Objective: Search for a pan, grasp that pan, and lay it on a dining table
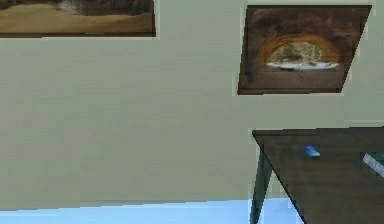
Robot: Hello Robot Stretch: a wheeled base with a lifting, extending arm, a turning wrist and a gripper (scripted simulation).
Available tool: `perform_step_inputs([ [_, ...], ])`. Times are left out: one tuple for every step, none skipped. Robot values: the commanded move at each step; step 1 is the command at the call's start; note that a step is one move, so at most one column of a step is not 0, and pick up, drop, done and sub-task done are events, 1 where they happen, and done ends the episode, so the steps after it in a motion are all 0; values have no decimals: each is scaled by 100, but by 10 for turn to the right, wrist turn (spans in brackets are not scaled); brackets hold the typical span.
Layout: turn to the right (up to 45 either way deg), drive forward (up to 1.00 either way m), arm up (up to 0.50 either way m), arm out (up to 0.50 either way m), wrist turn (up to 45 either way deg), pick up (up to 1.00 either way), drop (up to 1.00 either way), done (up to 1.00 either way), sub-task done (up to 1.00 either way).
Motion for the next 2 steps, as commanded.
perform_step_inputs([
  [0,0,-32,0,0,0,0,0,0],
  [0,0,0,0,0,0,100,0,0],
])
